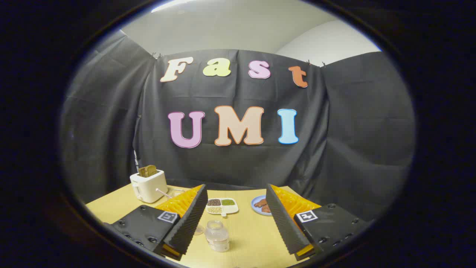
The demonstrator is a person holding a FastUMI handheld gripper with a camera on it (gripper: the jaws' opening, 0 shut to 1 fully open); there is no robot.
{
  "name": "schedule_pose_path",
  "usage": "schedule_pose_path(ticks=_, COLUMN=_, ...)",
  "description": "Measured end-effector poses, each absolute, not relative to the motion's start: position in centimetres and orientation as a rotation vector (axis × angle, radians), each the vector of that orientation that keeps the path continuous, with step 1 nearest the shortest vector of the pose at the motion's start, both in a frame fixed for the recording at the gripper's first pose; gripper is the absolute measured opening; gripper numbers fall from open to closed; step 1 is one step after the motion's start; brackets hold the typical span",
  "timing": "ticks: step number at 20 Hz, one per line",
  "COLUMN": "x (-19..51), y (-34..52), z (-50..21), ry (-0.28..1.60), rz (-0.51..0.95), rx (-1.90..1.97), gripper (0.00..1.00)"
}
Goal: Take the bottle from table, then pour the juice into the cup, finally place the bottle on the coaster
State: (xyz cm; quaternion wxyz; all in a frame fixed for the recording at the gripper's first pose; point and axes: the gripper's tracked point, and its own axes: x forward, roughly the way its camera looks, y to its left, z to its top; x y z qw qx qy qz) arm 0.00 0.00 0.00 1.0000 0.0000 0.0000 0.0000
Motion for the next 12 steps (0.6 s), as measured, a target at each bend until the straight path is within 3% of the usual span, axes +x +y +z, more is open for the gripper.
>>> schedule_pose_path(ticks=12, x=-0.14, y=0.66, z=-0.03, ry=-0.003, rz=0.006, rx=-0.014, gripper=0.99)
